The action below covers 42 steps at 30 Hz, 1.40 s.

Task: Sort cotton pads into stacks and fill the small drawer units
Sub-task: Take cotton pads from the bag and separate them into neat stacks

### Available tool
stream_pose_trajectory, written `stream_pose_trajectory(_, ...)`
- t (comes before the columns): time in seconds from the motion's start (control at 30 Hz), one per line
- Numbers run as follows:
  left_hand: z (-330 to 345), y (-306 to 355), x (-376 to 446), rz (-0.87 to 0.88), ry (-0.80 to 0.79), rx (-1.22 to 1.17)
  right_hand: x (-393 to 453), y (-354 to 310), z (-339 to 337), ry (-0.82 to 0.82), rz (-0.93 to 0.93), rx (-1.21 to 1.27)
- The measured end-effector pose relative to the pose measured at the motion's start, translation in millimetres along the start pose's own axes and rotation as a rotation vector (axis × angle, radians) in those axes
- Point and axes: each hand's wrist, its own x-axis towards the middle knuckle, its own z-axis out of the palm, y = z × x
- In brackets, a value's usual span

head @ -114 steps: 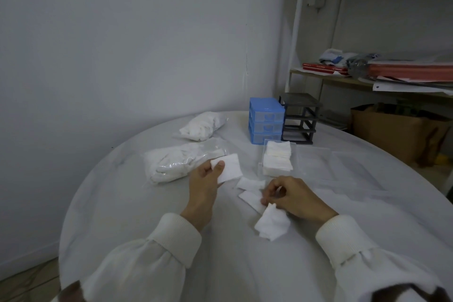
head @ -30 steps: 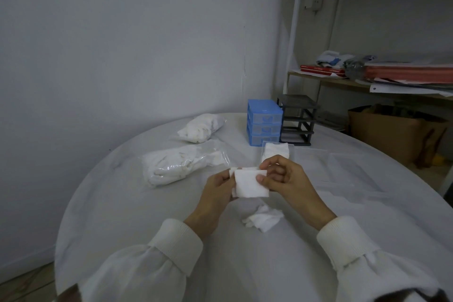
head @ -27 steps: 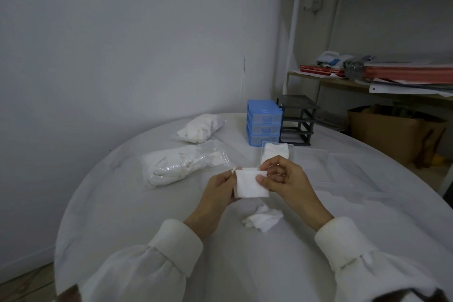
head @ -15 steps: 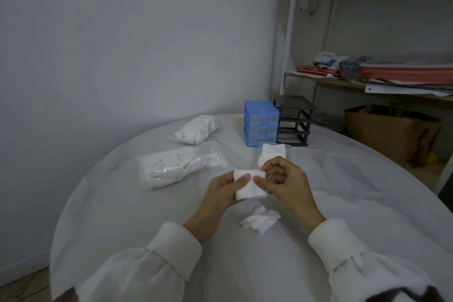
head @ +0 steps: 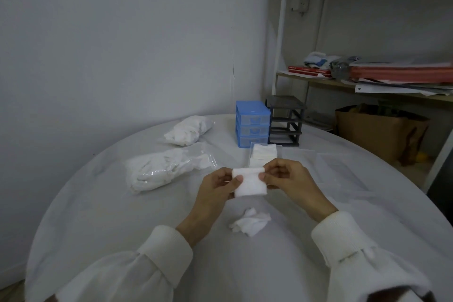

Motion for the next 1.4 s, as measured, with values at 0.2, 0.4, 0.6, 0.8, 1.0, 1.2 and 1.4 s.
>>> stream_pose_trajectory(0.2, 14, 2, 31, 0.034, 0.132, 0.105, 21, 6, -11, 0.113, 0.105, 0.031)
stream_pose_trajectory(0.4, 33, 0, 65, 0.107, 0.207, 0.212, 53, 11, -29, 0.244, 0.181, -0.019)
stream_pose_trajectory(0.6, 39, -9, 77, 0.199, 0.261, 0.319, 72, 10, -32, 0.229, 0.218, -0.103)
stream_pose_trajectory(0.8, 38, -14, 75, 0.279, 0.234, 0.436, 73, 13, -28, 0.220, 0.186, -0.206)
stream_pose_trajectory(1.0, 41, -19, 69, 0.330, 0.158, 0.570, 69, 19, -27, 0.258, -0.007, -0.467)
stream_pose_trajectory(1.2, 39, -24, 71, 0.305, 0.139, 0.691, 62, 27, -20, 0.189, -0.079, -0.713)
stream_pose_trajectory(1.4, 39, -23, 75, 0.236, 0.127, 0.748, 61, 28, -14, 0.191, -0.094, -0.809)
